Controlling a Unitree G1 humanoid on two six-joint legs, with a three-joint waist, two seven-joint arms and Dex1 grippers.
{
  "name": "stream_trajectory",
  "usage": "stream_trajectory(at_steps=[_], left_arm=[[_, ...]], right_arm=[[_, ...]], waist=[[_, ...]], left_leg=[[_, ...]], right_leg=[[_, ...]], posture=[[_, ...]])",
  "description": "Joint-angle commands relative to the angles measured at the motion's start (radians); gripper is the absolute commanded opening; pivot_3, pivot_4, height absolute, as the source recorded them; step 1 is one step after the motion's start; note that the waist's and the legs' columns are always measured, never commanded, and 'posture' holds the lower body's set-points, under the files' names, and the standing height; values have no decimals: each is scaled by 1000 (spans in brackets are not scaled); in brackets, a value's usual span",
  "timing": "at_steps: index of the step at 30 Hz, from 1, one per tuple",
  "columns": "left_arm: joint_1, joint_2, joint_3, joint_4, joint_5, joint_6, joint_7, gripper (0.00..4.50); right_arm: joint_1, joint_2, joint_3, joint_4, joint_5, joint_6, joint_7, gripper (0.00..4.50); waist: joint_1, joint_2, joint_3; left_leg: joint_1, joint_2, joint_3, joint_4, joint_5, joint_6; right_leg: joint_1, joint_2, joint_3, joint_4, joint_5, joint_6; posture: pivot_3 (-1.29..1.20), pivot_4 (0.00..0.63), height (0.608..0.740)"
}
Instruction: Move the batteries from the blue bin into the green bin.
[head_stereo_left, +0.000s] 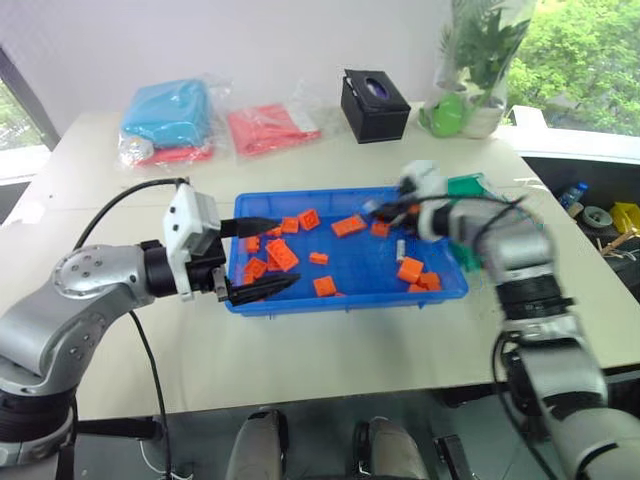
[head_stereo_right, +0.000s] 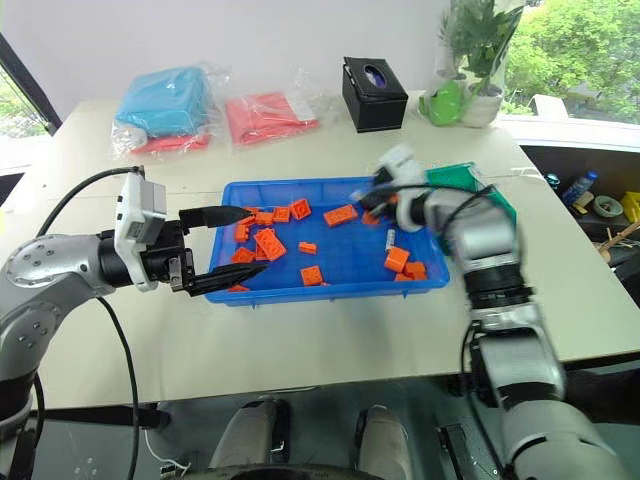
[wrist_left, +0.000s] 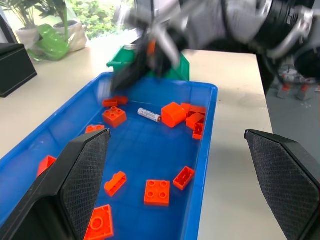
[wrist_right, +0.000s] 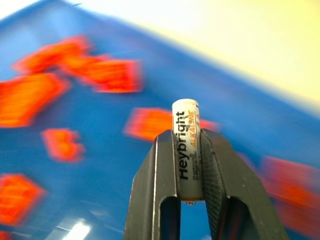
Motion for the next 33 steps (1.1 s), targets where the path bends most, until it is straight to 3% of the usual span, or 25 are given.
stream_trajectory(at_steps=[1, 5, 6, 10, 15, 19, 23, 33], left_arm=[[-20, -10, -12, 2, 7, -23, -12, 4500], [-51, -24, -33, 22, 16, -25, -24, 4500], [-60, -26, -39, 29, 19, -27, -29, 4500], [-84, -29, -52, 46, 27, -29, -39, 4500], [-88, -27, -44, 45, 29, -23, -42, 4500], [-54, -22, -28, 20, 27, -22, -36, 4500], [-43, -24, -25, 7, 25, -22, -27, 4500], [-33, -30, -20, -3, 30, -30, -10, 4500]], right_arm=[[0, -84, -74, 32, -9, -2, -40, 73], [25, -121, -98, 84, 0, 9, -55, 73], [29, -114, -97, 89, 3, 7, -60, 1148], [26, -97, -88, 91, 4, -14, -71, 3080], [27, -68, -108, -44, 49, 99, -109, 3080], [88, 65, -136, -300, 118, 391, -221, 3080], [100, 209, -172, -395, 117, 592, -351, 3080], [61, 240, -60, -216, 82, 502, -406, 3080]], waist=[[0, 0, 0], [-16, 0, 0], [-19, 0, 0], [-23, 1, 0], [-18, 1, 0], [-19, 0, -1], [-14, 0, -1], [-19, -1, -1]], left_leg=[[0, 0, 0, 0, 0, 0], [1, 1, 0, -2, 1, 2], [1, 1, 0, -2, 1, 2], [0, 1, 1, -2, 2, 2], [0, 1, 1, -1, 2, 2], [1, 1, 0, -2, 2, 2], [0, 1, 0, -1, 2, 2], [0, 1, 0, -1, 2, 3]], right_leg=[[0, 0, 0, 0, 0, 0], [0, 1, 0, 0, 0, 1], [0, 1, 0, 1, 1, 2], [2, 1, 1, 2, 2, 3], [-1, 1, 1, 2, 2, 3], [-1, 1, 0, 2, 2, 3], [-1, 1, 0, 2, 2, 3], [-1, 1, 0, 2, 2, 2]], posture=[[0, 150, 656], [0, 150, 656], [0, 150, 656], [0, 150, 656], [0, 150, 656], [0, 150, 656], [0, 150, 656], [0, 150, 656]])
